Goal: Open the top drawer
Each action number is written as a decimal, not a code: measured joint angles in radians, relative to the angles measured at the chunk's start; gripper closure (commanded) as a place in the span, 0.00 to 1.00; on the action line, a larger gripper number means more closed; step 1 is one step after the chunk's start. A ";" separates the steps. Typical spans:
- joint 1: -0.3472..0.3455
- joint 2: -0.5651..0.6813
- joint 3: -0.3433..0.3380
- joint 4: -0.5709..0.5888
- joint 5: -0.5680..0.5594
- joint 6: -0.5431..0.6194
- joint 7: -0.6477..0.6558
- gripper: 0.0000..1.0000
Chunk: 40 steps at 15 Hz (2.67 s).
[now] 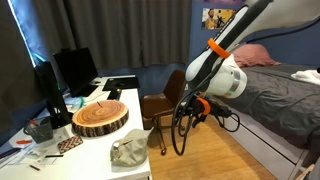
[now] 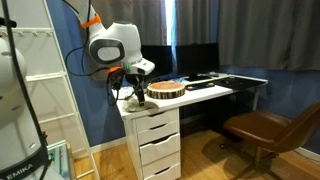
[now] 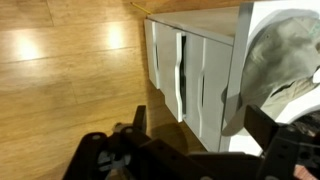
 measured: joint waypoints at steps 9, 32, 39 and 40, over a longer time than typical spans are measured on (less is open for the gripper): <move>0.123 0.034 -0.176 0.013 0.478 -0.134 -0.527 0.00; -0.079 0.692 -0.067 0.394 1.112 -0.412 -1.321 0.00; -0.150 1.022 -0.005 0.752 1.144 -0.441 -1.324 0.00; -0.151 1.042 -0.001 0.787 1.143 -0.446 -1.311 0.00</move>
